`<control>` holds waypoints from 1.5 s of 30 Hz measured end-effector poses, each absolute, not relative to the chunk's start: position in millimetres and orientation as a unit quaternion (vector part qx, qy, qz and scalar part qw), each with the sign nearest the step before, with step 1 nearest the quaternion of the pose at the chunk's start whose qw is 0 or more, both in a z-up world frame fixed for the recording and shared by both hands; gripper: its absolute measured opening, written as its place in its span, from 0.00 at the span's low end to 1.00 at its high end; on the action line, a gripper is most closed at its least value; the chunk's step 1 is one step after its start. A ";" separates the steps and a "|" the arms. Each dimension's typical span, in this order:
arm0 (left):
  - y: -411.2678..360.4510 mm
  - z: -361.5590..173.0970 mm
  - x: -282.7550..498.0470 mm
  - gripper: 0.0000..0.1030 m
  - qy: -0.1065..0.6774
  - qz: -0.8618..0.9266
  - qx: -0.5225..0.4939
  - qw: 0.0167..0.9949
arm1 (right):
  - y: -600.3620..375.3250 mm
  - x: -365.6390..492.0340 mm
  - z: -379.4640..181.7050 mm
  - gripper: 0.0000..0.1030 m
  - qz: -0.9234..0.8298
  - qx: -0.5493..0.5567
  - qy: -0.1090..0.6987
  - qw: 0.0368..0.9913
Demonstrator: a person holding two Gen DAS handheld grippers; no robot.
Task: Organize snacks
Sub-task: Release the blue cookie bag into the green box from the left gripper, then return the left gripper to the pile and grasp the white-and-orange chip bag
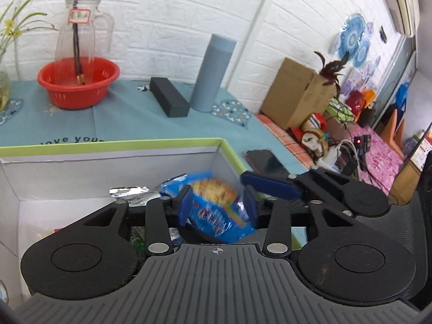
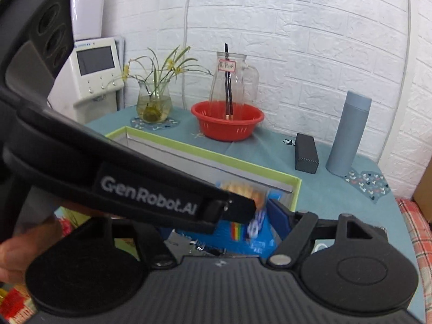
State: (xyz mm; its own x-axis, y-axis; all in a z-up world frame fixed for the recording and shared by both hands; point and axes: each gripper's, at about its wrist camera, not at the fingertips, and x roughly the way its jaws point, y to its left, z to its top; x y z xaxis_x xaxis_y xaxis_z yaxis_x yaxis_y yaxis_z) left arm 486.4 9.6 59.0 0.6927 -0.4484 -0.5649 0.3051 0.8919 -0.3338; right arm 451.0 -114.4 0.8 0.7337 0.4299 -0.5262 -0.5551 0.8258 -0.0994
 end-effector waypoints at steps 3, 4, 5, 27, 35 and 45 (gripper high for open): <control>16.9 70.2 470.8 0.43 0.312 -0.209 -0.114 0.920 | -118.5 436.3 9.9 0.87 0.265 -0.120 0.229 0.929; 19.7 76.3 461.1 0.45 0.304 -0.210 -0.115 0.922 | -120.3 427.4 15.7 0.88 0.267 -0.115 0.221 0.931; 22.3 82.0 450.7 0.49 0.296 -0.211 -0.116 0.924 | -122.8 416.3 20.8 0.89 0.268 -0.111 0.214 0.933; 89.5 16.2 182.7 0.60 0.332 -0.194 -0.219 0.897 | -154.3 167.9 -36.1 0.91 0.354 0.031 0.297 0.886; 68.6 -7.9 199.7 0.19 0.393 -0.207 -0.185 0.877 | -116.1 187.0 -59.8 0.91 0.364 -0.024 0.326 0.872; 32.0 -9.9 172.4 0.22 0.399 -0.217 -0.146 0.879 | -139.5 159.2 -55.2 0.91 0.354 -0.045 0.325 0.876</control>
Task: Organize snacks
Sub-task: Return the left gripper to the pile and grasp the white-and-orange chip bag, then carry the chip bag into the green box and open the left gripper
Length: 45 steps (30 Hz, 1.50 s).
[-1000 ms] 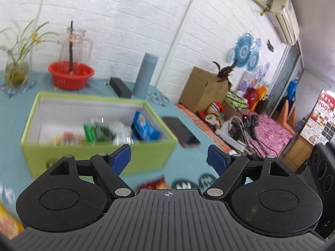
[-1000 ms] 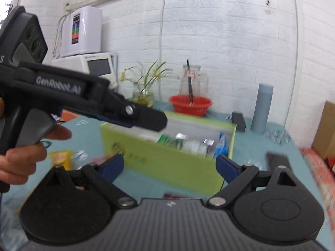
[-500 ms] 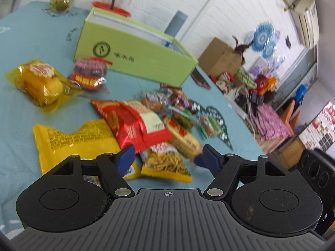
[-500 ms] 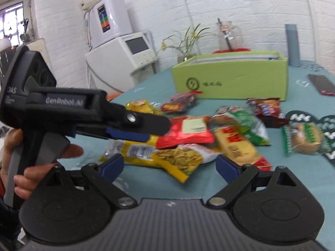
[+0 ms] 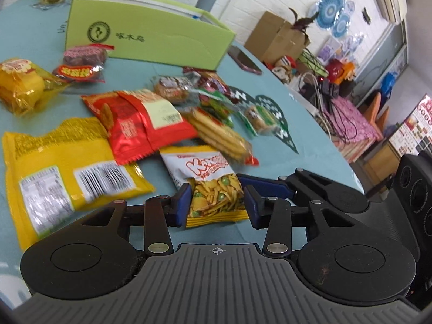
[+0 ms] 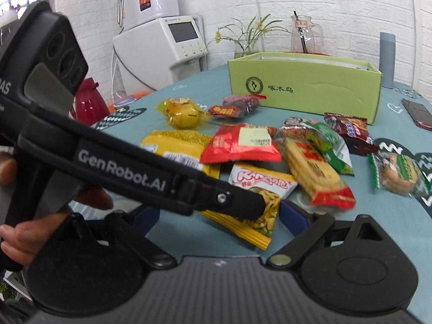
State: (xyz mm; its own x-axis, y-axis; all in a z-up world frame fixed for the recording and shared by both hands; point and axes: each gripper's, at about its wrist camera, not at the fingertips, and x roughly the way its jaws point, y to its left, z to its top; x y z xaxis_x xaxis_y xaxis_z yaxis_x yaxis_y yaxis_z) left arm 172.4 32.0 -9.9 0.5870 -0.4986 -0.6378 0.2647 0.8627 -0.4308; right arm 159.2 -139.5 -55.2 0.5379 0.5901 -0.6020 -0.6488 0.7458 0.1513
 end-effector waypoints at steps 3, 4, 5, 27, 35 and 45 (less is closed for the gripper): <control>24.3 -11.7 169.0 0.26 0.406 -0.213 -0.143 0.877 | -143.2 156.5 -57.1 0.90 0.346 -0.052 0.331 0.876; 23.7 -12.3 170.0 0.26 0.408 -0.214 -0.146 0.876 | -144.7 157.7 -57.6 0.90 0.344 -0.048 0.333 0.877; 23.9 -12.8 170.4 0.26 0.409 -0.212 -0.149 0.875 | -146.2 158.7 -57.7 0.90 0.340 -0.043 0.333 0.878; 36.6 -5.2 172.3 0.54 0.393 -0.209 -0.169 0.879 | -148.1 168.1 -56.2 0.91 0.323 -0.021 0.325 0.889; 37.8 -12.4 185.9 0.17 0.402 -0.227 -0.180 0.868 | -143.0 167.5 -52.1 0.60 0.325 -0.039 0.329 0.886; 65.8 68.0 233.8 0.18 0.316 -0.238 -0.187 0.899 | -115.0 221.5 16.6 0.75 0.366 -0.088 0.222 0.899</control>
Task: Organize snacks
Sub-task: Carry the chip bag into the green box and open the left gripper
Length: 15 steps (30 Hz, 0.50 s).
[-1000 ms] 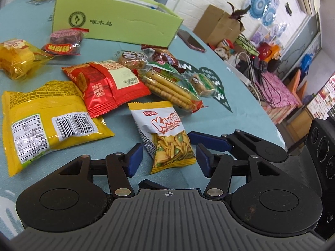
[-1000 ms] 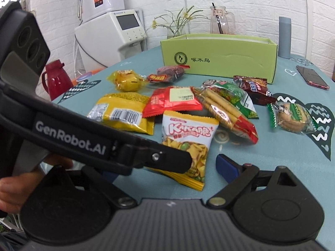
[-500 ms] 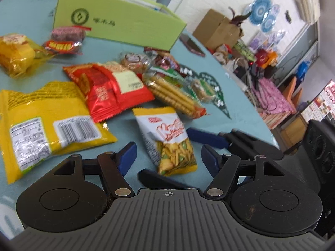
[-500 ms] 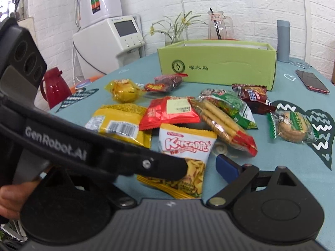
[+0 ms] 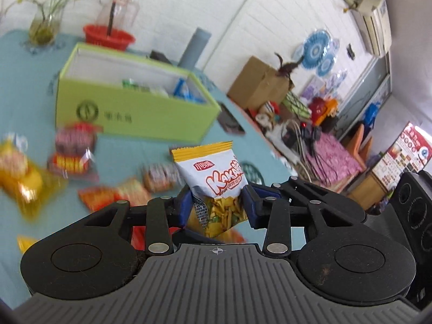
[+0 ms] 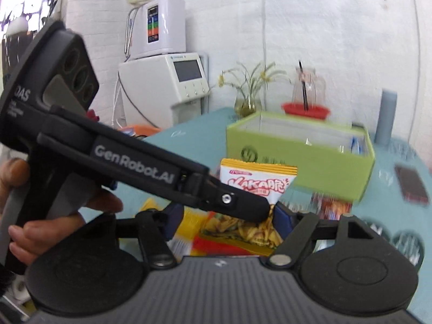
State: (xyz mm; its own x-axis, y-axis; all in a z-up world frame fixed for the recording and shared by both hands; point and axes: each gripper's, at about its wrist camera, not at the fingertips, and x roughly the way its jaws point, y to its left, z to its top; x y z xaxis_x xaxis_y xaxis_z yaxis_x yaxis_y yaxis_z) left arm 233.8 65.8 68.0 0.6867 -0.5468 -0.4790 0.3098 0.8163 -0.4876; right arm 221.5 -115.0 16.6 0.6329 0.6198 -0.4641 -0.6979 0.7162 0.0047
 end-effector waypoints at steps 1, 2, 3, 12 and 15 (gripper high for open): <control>70.3 73.6 246.6 0.18 0.307 -0.235 -0.186 0.903 | -107.9 236.5 20.8 0.74 0.366 -0.096 0.213 0.901; 74.9 78.2 260.0 0.18 0.302 -0.231 -0.188 0.906 | -102.4 251.7 24.2 0.74 0.370 -0.101 0.208 0.900; 80.2 83.4 277.4 0.18 0.296 -0.226 -0.186 0.909 | -95.9 271.4 27.7 0.74 0.374 -0.102 0.207 0.898; 129.2 84.4 431.0 0.17 0.311 -0.161 -0.167 0.922 | -19.9 434.8 23.2 0.72 0.407 -0.107 0.277 0.864; 141.5 59.3 471.4 0.17 0.340 -0.139 -0.157 0.917 | -0.5 472.2 1.4 0.72 0.412 -0.108 0.323 0.845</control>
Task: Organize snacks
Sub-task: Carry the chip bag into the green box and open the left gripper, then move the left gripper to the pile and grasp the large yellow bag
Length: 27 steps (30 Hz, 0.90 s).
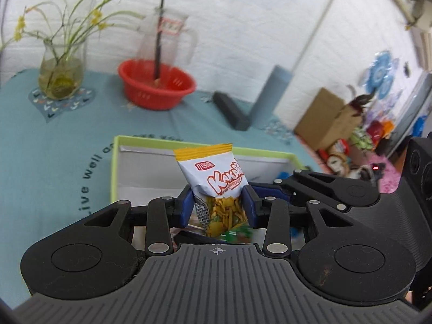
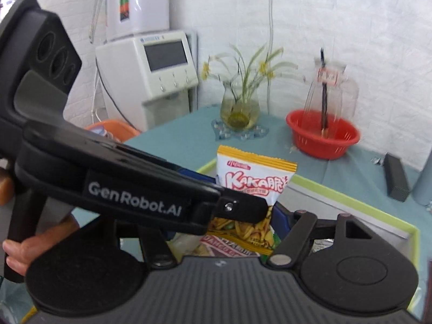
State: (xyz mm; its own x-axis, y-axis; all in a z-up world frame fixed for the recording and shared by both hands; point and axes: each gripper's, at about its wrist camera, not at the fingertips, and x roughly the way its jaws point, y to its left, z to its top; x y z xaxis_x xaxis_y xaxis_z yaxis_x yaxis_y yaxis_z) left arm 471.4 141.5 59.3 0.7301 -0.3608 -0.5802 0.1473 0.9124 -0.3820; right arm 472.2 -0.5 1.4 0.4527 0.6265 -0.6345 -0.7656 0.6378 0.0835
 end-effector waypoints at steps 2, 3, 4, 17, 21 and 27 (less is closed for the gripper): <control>144.0 45.4 486.5 0.11 0.351 -0.128 -0.139 0.917 | 9.0 488.5 -14.9 0.73 0.412 -0.111 0.355 0.832; 141.0 43.5 487.5 0.13 0.343 -0.123 -0.114 0.924 | 12.0 494.6 -21.1 0.74 0.410 -0.113 0.365 0.828; 139.0 42.2 490.1 0.16 0.344 -0.118 -0.098 0.926 | 13.5 498.7 -27.0 0.75 0.411 -0.110 0.377 0.823; 161.3 78.9 416.5 0.69 0.275 -0.120 -0.148 0.942 | -34.9 436.9 22.5 0.91 0.370 -0.037 0.293 0.881; 160.4 90.6 356.8 0.76 0.254 -0.123 -0.158 0.946 | -54.8 383.0 36.7 0.91 0.365 -0.041 0.280 0.887; 156.2 67.4 262.1 0.78 0.254 -0.121 -0.166 0.945 | -85.5 286.3 17.2 0.91 0.454 -0.004 0.292 0.842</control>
